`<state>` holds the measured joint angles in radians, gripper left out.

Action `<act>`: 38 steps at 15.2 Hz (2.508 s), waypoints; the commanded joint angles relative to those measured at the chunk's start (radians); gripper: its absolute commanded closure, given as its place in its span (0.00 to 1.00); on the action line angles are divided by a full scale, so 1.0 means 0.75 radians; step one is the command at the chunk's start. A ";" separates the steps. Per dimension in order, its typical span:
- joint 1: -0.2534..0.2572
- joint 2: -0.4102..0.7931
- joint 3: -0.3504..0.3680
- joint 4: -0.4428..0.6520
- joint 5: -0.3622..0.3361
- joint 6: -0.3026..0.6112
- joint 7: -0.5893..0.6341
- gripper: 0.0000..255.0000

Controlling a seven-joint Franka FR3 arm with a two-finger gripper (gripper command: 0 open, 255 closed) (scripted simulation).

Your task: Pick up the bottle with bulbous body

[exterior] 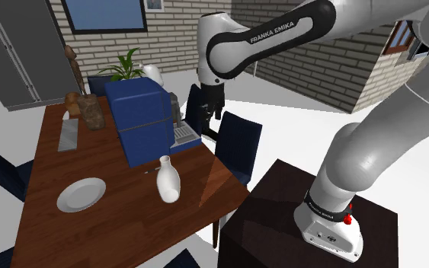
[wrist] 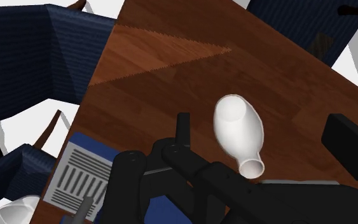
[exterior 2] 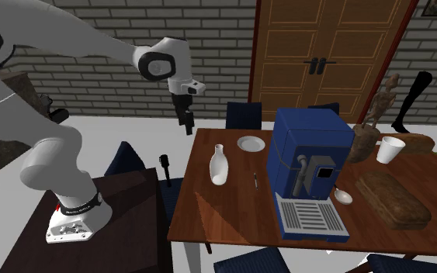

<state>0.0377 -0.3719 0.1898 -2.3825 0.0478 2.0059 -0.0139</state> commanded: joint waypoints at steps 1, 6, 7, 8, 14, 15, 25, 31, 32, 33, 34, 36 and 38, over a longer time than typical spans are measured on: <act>0.002 0.100 0.026 0.032 -0.010 0.075 0.034 0.00; 0.003 0.349 0.072 0.129 -0.066 0.237 0.115 0.00; 0.004 0.401 0.079 0.154 -0.082 0.265 0.133 0.00; 0.006 0.453 0.085 0.180 -0.100 0.291 0.151 0.00; 0.039 0.767 0.095 0.378 -0.219 0.408 0.265 0.00; 0.049 0.819 0.092 0.418 -0.239 0.421 0.282 0.00; 0.111 1.110 0.053 0.604 -0.340 0.526 0.364 0.00; 0.117 1.143 0.046 0.603 -0.352 0.560 0.373 1.00; 0.117 1.144 0.045 0.604 -0.352 0.559 0.374 1.00; 0.117 1.144 0.045 0.605 -0.352 0.559 0.374 1.00; 0.117 1.143 0.046 0.603 -0.352 0.559 0.374 1.00; 0.118 1.144 0.046 0.604 -0.353 0.560 0.375 1.00; 0.118 1.143 0.046 0.602 -0.353 0.561 0.375 1.00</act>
<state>0.1257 0.4837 0.2238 -1.9296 -0.2169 2.4262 0.2675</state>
